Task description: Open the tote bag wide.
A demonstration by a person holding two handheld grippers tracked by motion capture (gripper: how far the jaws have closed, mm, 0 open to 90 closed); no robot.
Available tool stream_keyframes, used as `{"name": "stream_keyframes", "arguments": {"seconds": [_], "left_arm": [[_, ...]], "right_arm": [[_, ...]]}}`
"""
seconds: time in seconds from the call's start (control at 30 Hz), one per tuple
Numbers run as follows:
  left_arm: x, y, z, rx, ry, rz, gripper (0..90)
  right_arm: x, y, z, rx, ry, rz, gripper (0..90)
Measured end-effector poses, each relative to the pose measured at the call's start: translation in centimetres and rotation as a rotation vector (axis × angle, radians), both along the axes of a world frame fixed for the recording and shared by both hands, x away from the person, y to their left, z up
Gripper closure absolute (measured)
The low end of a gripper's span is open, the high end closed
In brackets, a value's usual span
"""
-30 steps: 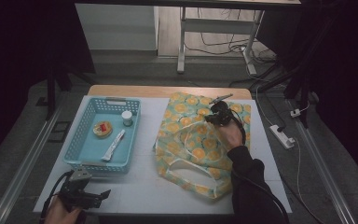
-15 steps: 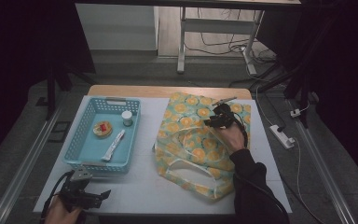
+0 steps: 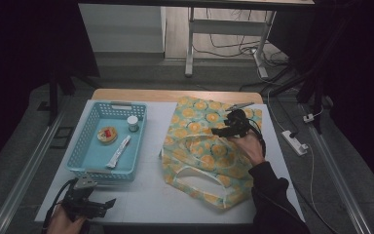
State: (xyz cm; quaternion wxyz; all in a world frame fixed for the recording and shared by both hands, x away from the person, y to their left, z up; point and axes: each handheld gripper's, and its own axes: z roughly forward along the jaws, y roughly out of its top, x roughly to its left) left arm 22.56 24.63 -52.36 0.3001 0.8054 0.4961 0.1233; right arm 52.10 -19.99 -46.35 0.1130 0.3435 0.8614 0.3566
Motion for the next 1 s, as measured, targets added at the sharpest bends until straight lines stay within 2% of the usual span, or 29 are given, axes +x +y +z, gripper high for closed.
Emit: {"name": "stream_keyframes", "arguments": {"seconds": [0.17,0.37,0.47,0.73,1.0], "left_arm": [[0.0,0.0,0.0,0.002,0.001,0.0,2.6],[0.0,0.0,0.0,0.002,0.001,0.0,2.6],[0.0,0.0,0.0,0.003,0.0,0.0,2.6],[0.0,0.0,0.0,0.003,-0.002,-0.002,2.6],[-0.1,0.0,0.0,0.002,-0.004,-0.003,2.6]], "right_arm": [[-1.5,0.4,0.0,-0.026,0.004,0.015,6.3],[-3.6,1.0,-0.6,-0.035,-0.002,0.065,0.0],[-4.7,1.2,-0.9,-0.05,-0.012,0.083,0.0],[-6.7,1.7,-2.1,-0.087,0.023,0.131,0.0],[-8.0,2.5,-4.4,-0.173,0.048,0.183,0.0]]}}
